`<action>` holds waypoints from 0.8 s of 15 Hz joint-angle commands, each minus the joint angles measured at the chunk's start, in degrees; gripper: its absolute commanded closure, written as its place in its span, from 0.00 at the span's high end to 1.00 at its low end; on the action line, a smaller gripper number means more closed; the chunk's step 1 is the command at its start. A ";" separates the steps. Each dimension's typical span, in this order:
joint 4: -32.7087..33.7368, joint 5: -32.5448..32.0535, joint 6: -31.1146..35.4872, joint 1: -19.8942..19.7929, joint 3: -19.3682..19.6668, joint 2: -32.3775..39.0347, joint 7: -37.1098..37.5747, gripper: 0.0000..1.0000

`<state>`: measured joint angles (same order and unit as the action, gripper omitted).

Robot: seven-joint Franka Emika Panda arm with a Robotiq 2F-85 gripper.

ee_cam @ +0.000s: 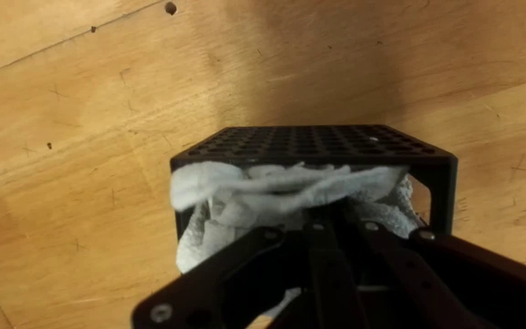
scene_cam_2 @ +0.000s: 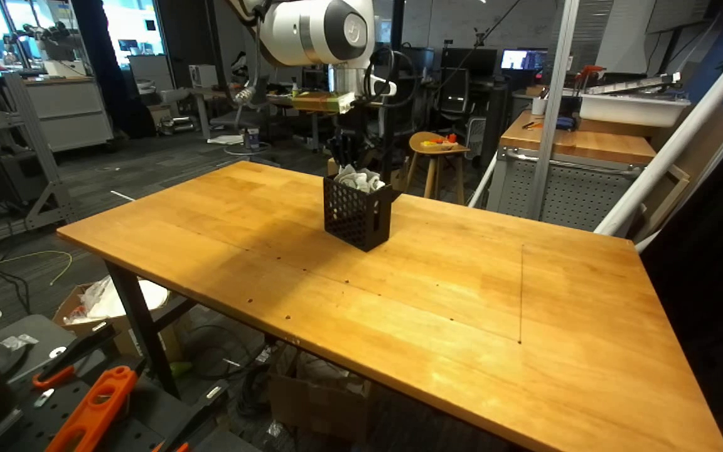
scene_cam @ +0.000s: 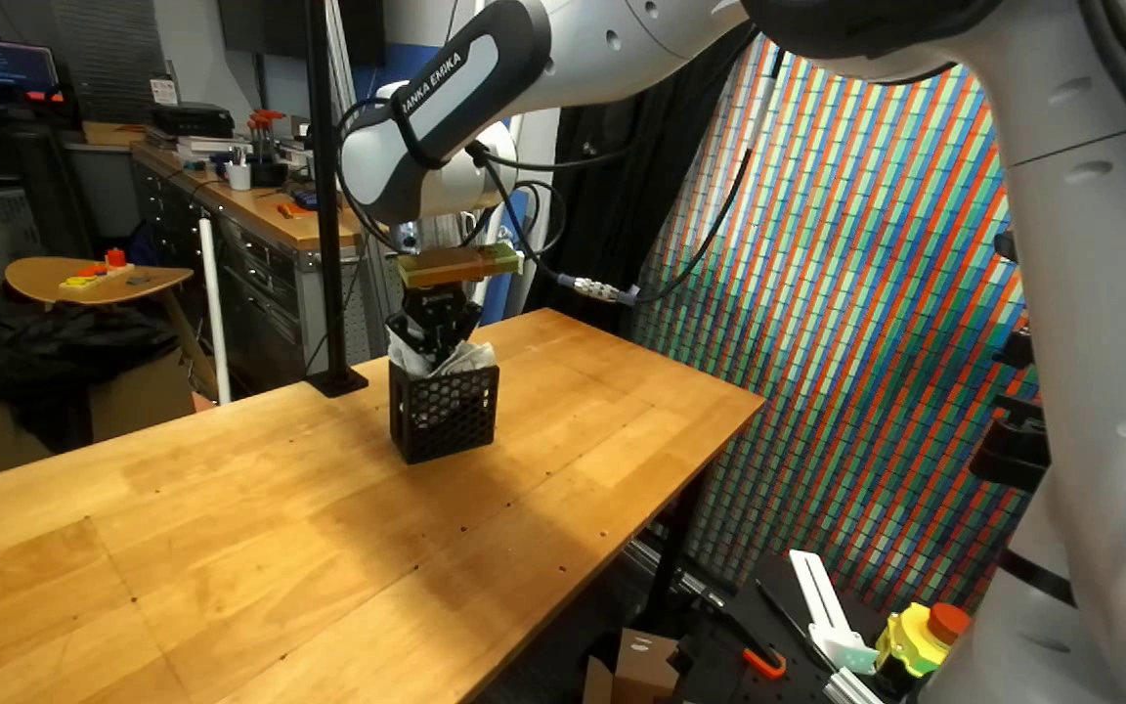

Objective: Pick up the cloth and put it in the box

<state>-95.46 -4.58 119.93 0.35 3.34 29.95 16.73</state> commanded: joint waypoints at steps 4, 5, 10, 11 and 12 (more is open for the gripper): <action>-7.00 4.55 4.11 -2.69 0.51 -1.21 -1.53 0.11; -7.75 5.02 4.24 -3.06 0.56 -1.36 -1.73 0.11; -9.89 5.76 3.93 -4.29 0.86 -1.53 -2.74 0.11; -10.09 5.68 3.79 -4.40 0.88 -1.58 -2.92 0.11; -10.24 5.42 3.64 -4.39 0.94 -1.78 -3.12 0.11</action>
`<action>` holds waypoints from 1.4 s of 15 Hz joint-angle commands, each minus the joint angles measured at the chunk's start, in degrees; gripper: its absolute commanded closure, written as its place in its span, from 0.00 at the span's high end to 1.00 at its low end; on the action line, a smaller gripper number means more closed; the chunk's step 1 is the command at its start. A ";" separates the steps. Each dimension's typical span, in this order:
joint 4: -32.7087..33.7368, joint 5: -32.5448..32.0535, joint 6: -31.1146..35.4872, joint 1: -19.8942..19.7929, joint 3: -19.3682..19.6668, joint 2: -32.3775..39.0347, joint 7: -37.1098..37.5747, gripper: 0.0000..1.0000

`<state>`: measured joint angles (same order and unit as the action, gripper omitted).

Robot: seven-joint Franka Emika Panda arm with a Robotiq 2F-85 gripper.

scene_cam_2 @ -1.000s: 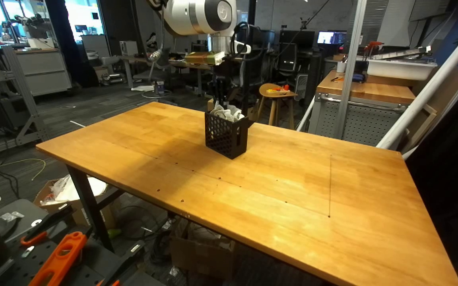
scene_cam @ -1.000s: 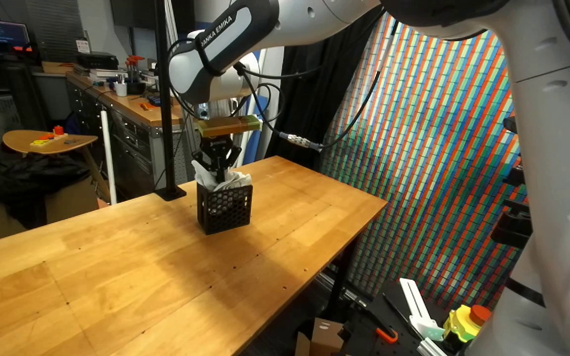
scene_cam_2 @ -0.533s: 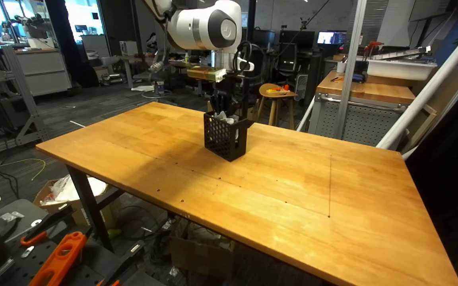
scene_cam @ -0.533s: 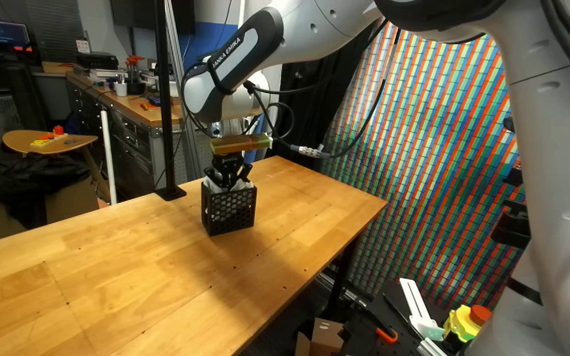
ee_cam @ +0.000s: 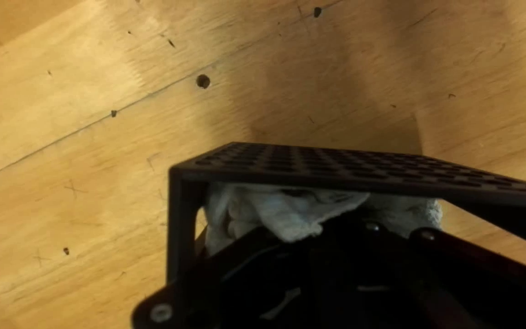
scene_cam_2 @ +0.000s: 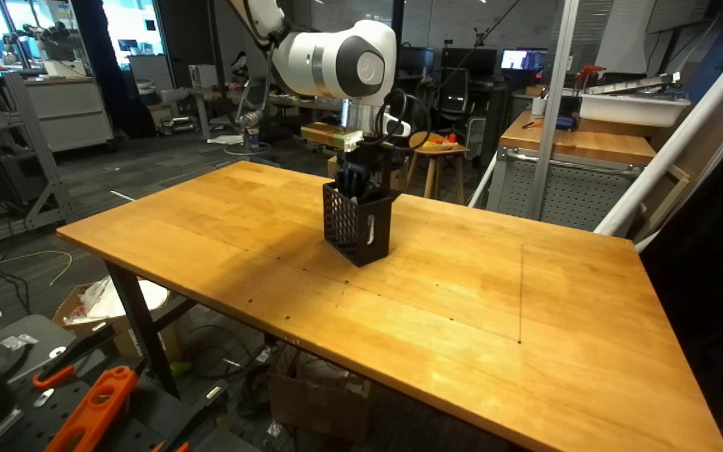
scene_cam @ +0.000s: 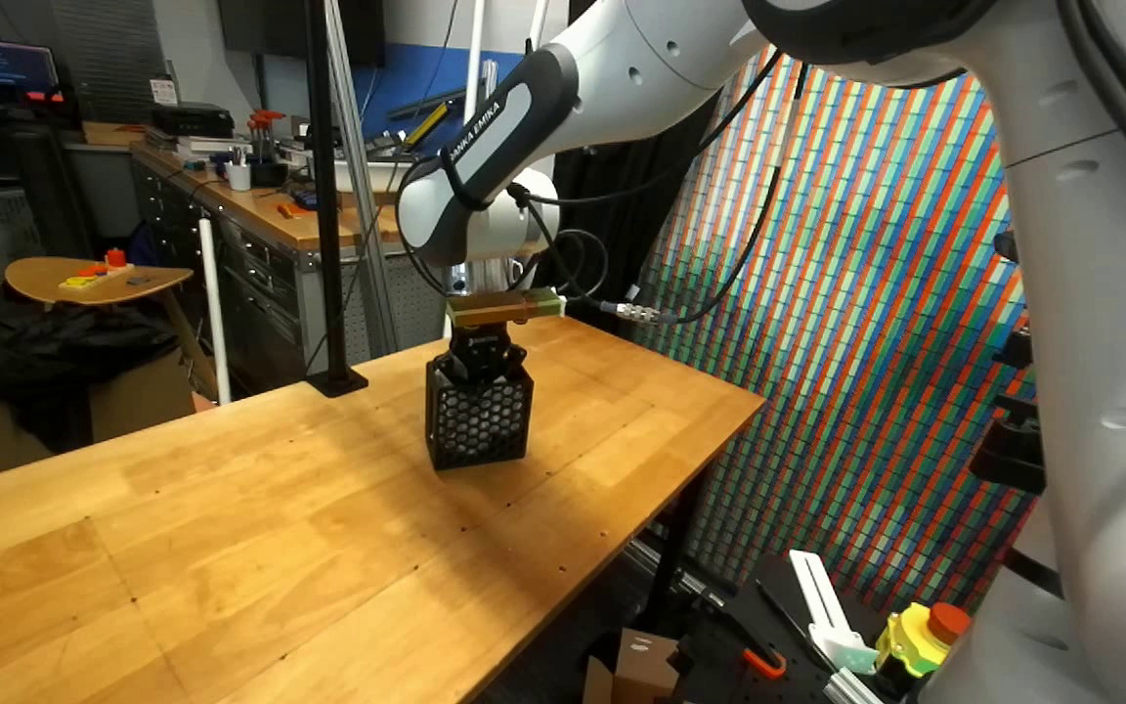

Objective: Pick up the cloth and put it in the box

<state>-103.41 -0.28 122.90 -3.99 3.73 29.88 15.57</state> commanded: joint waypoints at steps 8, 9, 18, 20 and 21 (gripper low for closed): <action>-2.24 -3.51 -0.69 1.82 1.03 -6.76 -3.40 0.11; -2.32 -4.35 -0.89 2.13 1.09 -7.80 -3.24 0.11; -0.52 -9.86 -0.32 3.65 0.34 -12.30 -3.27 0.11; -0.36 -9.46 -0.11 3.83 0.08 -12.31 -3.48 0.11; -0.30 -9.23 -0.08 3.90 -0.02 -12.26 -3.62 0.12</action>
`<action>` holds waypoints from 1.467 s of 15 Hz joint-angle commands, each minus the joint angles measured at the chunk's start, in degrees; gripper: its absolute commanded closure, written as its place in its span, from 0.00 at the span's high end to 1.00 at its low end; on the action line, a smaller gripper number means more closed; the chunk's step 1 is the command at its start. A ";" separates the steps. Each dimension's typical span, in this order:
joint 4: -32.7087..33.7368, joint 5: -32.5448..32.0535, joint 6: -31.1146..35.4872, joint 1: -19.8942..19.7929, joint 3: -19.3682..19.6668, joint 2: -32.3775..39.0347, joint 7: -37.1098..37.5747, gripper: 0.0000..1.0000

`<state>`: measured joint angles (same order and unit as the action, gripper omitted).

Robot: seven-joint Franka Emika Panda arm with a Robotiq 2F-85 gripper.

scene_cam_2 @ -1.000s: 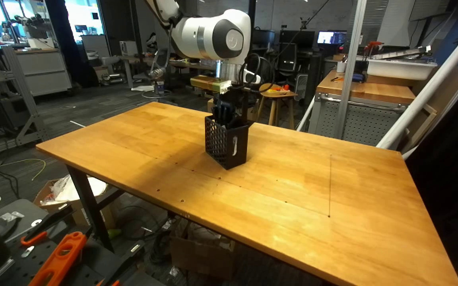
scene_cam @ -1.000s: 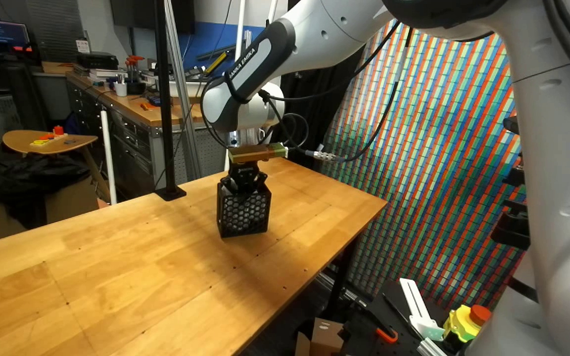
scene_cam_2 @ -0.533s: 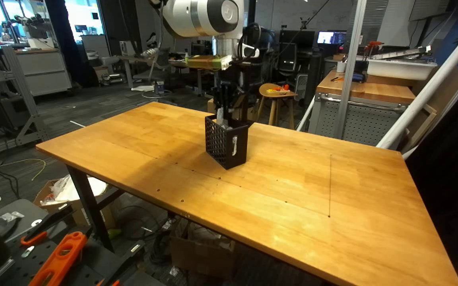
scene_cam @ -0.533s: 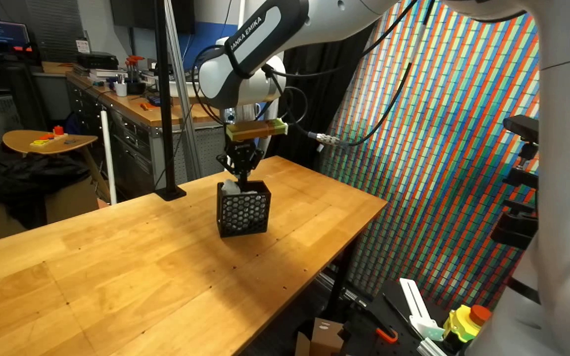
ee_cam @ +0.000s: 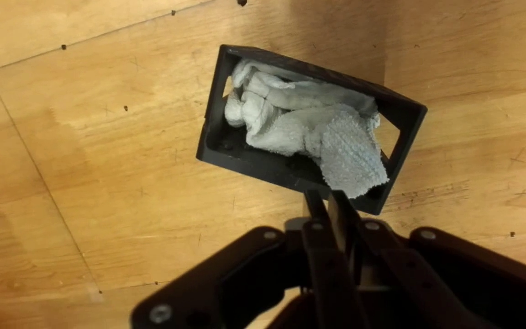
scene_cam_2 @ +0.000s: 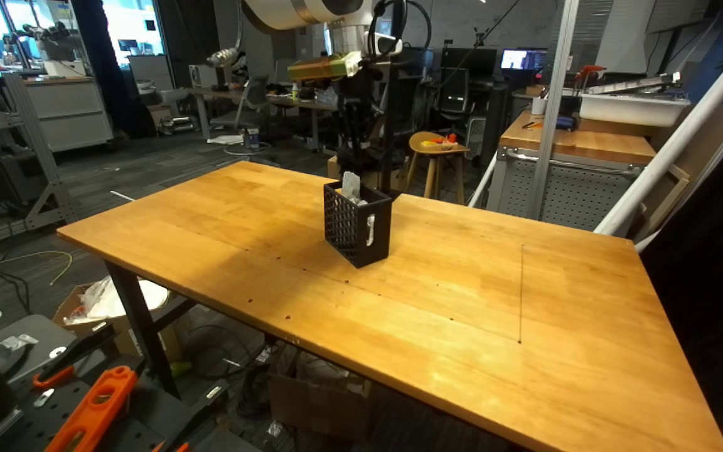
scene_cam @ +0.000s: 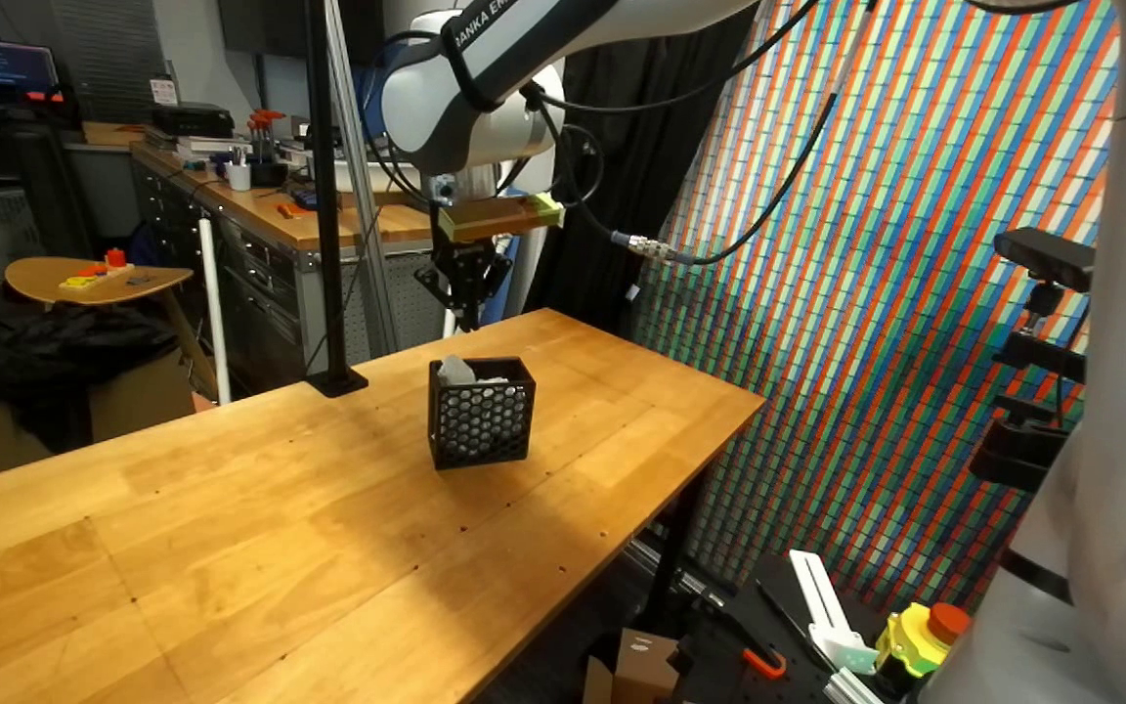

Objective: Pick up the cloth and put it in the box

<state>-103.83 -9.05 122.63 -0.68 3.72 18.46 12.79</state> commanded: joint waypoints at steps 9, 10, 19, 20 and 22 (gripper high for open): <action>1.94 0.49 -0.13 1.73 -1.09 1.08 -0.54 0.11; 2.03 0.58 -0.15 1.90 -1.22 1.28 -0.57 0.11; 1.56 0.90 0.98 1.43 -0.85 3.58 -1.27 0.11; 1.73 0.91 1.04 1.29 -0.75 3.88 -1.38 0.11; 2.05 1.15 1.24 1.01 -0.73 4.59 -1.67 0.12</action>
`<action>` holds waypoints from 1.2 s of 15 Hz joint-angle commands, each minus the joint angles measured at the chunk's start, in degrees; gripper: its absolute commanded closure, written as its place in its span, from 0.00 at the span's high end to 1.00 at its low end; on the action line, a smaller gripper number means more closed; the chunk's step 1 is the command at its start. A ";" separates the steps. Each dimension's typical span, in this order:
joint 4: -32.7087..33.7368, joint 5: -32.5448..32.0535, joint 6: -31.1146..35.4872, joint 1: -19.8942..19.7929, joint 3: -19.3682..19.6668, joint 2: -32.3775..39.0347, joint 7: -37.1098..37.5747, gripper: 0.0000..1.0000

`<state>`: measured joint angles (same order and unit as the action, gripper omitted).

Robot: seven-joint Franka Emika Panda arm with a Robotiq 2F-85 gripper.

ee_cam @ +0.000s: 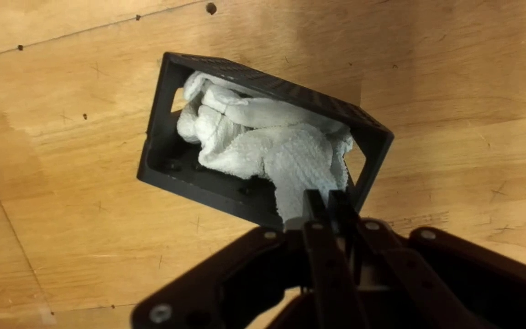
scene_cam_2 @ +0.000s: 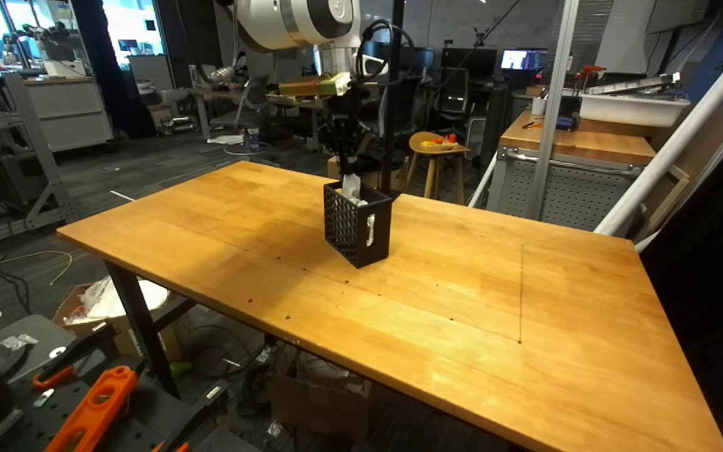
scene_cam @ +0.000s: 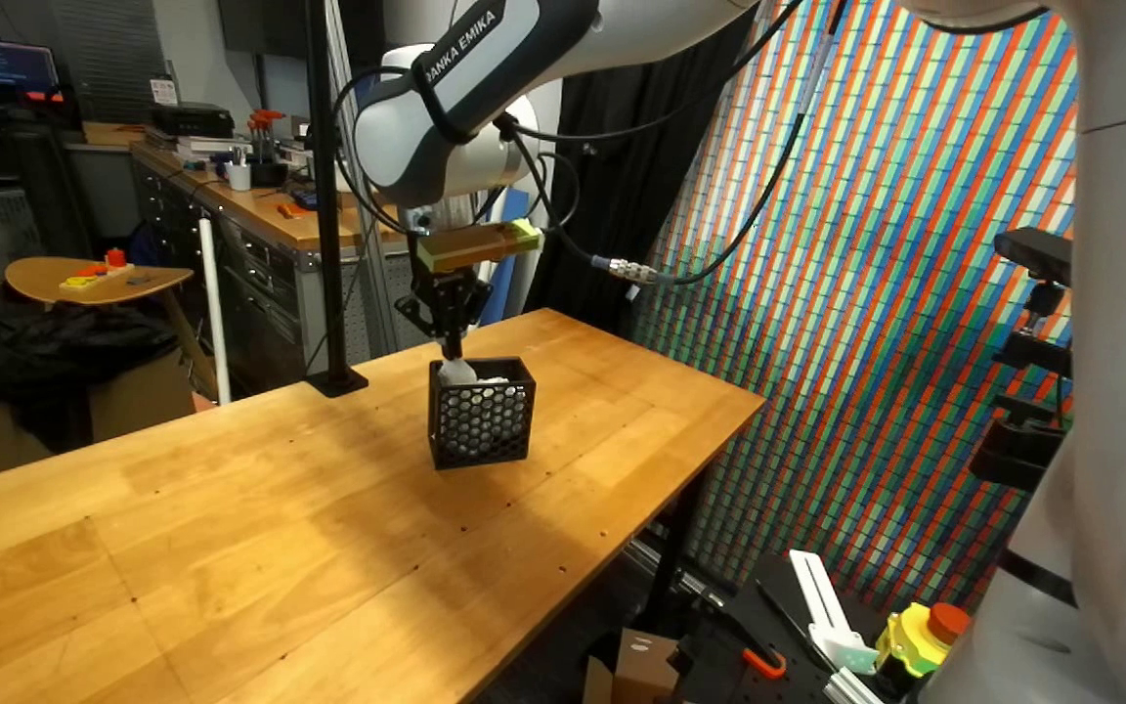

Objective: Pick up the cloth and put it in the box

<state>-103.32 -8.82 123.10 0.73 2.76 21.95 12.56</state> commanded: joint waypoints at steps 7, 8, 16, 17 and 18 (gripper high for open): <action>1.81 2.78 0.91 -0.72 -0.25 3.92 -2.70 0.11; 1.74 3.00 1.00 -0.78 -0.24 4.30 -2.87 0.11; 1.27 5.04 1.97 -2.37 -0.04 6.45 -4.99 0.11; 1.19 5.48 2.14 -2.63 -0.05 6.62 -5.28 0.11; 1.03 5.95 2.28 -2.91 -0.07 6.71 -5.60 0.11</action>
<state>-102.93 -4.91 124.10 -1.10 2.79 27.74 9.16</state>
